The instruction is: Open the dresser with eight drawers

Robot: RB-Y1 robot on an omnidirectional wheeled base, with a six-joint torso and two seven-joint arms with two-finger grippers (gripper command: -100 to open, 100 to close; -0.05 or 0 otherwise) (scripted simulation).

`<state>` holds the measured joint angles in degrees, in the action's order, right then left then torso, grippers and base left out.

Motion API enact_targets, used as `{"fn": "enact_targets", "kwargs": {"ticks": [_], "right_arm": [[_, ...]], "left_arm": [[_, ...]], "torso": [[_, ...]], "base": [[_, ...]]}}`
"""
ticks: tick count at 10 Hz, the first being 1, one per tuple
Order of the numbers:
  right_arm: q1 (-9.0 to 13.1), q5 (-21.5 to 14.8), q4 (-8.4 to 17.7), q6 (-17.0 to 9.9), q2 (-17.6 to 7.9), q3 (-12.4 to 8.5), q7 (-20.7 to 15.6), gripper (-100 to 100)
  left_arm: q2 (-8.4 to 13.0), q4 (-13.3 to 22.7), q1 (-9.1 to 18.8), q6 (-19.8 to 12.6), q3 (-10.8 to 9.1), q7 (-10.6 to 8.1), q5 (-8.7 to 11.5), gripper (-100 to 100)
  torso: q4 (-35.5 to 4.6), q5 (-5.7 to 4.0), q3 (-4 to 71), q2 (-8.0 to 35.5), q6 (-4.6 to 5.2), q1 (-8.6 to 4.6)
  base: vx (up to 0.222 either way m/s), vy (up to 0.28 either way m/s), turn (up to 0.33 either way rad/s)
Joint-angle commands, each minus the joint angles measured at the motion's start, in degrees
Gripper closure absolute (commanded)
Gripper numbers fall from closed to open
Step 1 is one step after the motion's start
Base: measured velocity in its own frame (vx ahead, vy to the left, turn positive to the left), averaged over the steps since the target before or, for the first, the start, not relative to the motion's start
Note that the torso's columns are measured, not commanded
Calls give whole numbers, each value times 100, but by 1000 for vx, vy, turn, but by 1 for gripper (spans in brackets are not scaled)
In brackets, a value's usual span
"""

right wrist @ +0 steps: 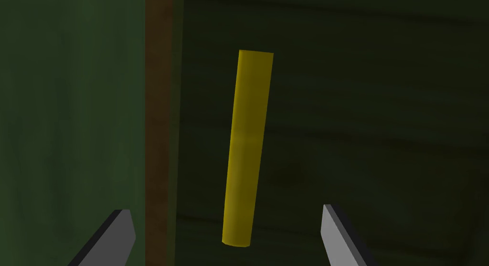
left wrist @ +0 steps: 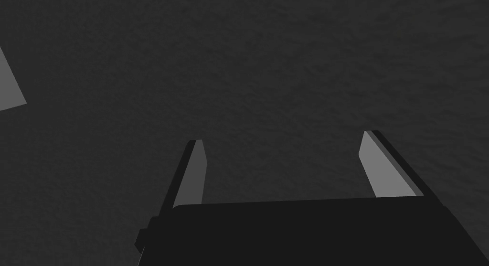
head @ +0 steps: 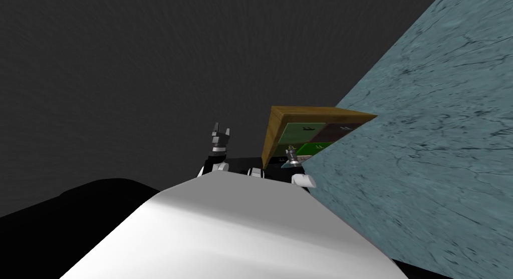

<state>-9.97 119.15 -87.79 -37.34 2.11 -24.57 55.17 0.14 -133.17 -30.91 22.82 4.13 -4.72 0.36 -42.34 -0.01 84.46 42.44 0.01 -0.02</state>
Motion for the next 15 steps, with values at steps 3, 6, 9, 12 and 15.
{"fn": "enact_targets", "kwargs": {"ticks": [3,6,9,12,15], "right_arm": [[514,106,332,529,45,-92,-315,-100],[642,132,433,661,70,-116,-405,-100],[286,68,196,297,33,-58,-193,100],[-56,10,-9,-51,15,-7,-11,100],[-398,-48,-214,-399,-4,43,172,100]], "left_arm": [[0,0,-1,0,0,0,0,0],[0,0,-1,0,0,0,0,0],[0,-1,-4,1,0,0,0,0],[0,-1,-3,1,0,0,0,0],[0,-1,-3,1,0,0,0,0]], "torso": [[8,2,17,-25,-2,5],[2,4,23,-35,-11,-3],[-16,29,23,-30,15,20],[-11,10,3,-1,-1,-2],[-5,8,3,-2,1,7]], "base": [[-82,-44,158],[-70,-36,101],[84,41,-190],[95,47,-162],[81,48,-165]]}}
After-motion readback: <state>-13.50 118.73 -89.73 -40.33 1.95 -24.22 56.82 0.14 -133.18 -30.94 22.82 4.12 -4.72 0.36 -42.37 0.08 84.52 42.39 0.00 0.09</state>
